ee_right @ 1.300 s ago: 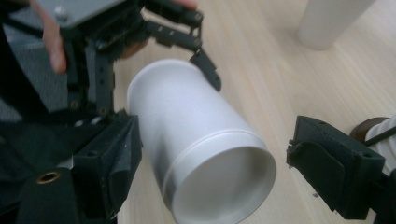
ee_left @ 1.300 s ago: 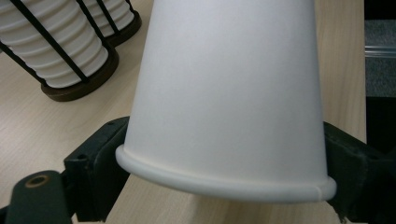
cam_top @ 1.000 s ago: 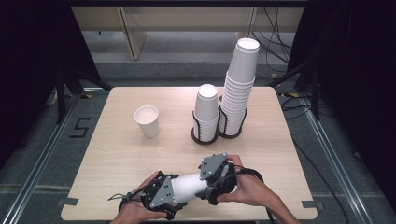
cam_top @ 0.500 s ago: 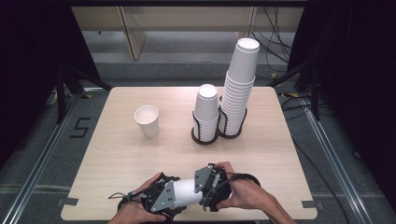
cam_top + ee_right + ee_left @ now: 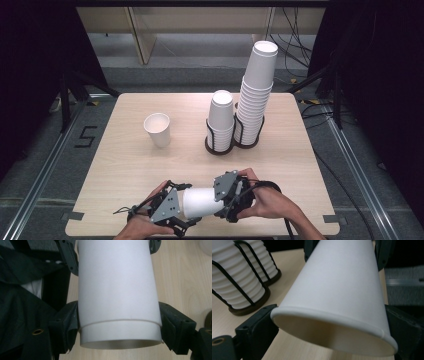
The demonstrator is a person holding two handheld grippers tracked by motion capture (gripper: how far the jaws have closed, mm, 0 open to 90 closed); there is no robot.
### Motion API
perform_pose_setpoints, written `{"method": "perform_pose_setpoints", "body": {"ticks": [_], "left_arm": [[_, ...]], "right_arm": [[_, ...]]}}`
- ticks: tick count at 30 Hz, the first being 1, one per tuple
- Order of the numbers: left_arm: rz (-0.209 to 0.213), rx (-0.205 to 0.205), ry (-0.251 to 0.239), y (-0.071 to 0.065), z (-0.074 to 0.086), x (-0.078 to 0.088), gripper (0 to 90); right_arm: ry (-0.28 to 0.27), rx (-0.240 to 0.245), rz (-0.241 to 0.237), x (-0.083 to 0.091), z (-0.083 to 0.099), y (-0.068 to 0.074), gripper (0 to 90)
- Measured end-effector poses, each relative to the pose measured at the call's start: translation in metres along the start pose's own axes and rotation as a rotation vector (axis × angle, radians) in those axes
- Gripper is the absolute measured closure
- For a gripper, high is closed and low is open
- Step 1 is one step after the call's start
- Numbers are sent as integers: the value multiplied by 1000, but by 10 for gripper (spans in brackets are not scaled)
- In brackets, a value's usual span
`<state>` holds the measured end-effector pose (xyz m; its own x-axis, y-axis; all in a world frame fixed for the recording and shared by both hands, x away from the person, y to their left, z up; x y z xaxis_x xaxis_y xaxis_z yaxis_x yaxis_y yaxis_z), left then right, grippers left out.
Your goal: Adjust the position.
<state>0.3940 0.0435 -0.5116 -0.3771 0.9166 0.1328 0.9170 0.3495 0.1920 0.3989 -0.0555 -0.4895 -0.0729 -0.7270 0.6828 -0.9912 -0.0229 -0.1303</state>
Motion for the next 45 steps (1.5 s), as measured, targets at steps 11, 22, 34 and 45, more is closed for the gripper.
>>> {"method": "perform_pose_setpoints", "body": {"ticks": [11, 22, 34, 45], "left_arm": [[-9, 73, -166, 5, -18, 3, 48], [36, 42, -138, 4, -19, 6, 106], [42, 36, -57, 0, -14, 4, 125], [34, 39, 23, -2, -10, 2, 123]], "right_arm": [[-145, -51, -38, 11, -7, -8, 249], [-157, -65, -62, 11, -3, -6, 254], [-85, -81, -2, 5, 4, -9, 157], [55, 23, 72, -8, 0, -2, 165]]}}
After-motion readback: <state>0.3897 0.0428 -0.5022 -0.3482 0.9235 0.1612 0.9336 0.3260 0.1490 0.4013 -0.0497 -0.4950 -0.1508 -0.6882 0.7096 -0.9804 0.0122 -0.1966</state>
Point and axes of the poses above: each handheld gripper's, and its own axes: x roughly backward along the jaws, z roughly out of its underside, y roughly to its left, the point moved 10 cm from there along -x, roughly forward along the jaws, and after that the axes turned 15 degrees about -y, right-handed, at the moved point
